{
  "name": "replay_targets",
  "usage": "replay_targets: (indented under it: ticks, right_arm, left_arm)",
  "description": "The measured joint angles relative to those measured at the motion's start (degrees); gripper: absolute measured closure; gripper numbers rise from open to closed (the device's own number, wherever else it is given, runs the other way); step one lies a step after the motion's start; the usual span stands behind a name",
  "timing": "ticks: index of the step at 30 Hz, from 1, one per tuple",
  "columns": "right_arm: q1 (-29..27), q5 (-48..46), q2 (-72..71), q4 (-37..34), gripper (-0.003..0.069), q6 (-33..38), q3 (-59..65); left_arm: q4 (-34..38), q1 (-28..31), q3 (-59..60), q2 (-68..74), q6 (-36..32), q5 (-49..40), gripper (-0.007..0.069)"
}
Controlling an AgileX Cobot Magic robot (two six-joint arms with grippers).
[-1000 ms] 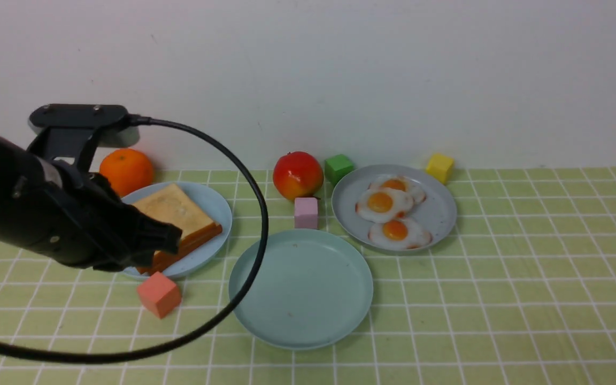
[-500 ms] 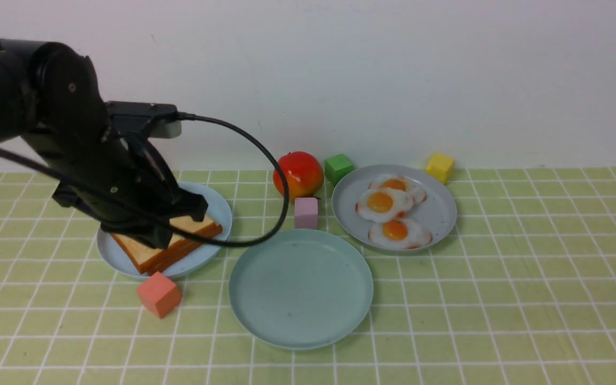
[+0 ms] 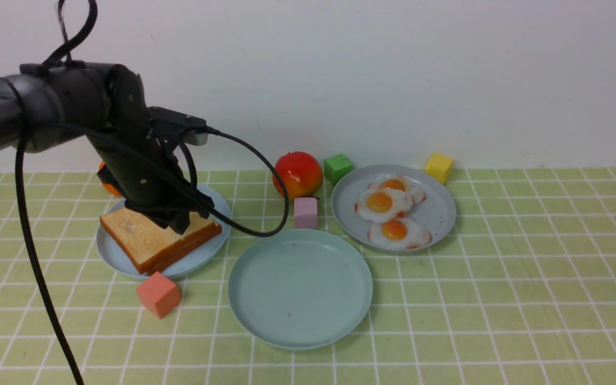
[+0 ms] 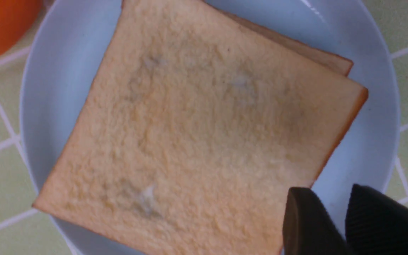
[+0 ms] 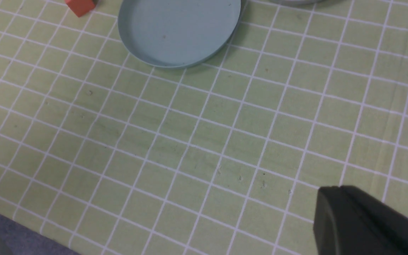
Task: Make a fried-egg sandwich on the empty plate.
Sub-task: Use the left arm to grab a slice of bread
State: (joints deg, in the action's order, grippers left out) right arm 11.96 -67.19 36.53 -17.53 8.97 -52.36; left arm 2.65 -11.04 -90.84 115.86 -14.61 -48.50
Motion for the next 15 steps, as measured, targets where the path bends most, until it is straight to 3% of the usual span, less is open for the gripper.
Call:
replay_targets:
  ticks: [3, 6, 11, 15]
  right_arm:
    - [0.0, 0.0, 0.0, 0.0, 0.0666, 0.0, 0.0]
    - [0.0, 0.1, 0.0, 0.0, 0.0664, 0.1, 0.0]
    - [0.0, 0.1, 0.0, 0.0, 0.0662, 0.1, 0.0]
    - [0.0, 0.1, 0.0, -0.3, 0.0656, 0.1, 0.0]
  left_arm:
    - [0.0, 0.0, 0.0, 1.2, -6.7, 2.2, 0.0276]
    - [-0.1, 0.0, 0.0, 2.4, -11.7, 4.2, 0.0214]
    - [-0.7, 0.0, -0.2, 4.9, -15.6, 5.2, 0.0195]
    - [-2.7, -0.2, -0.9, 5.8, -15.9, 5.3, 0.0221]
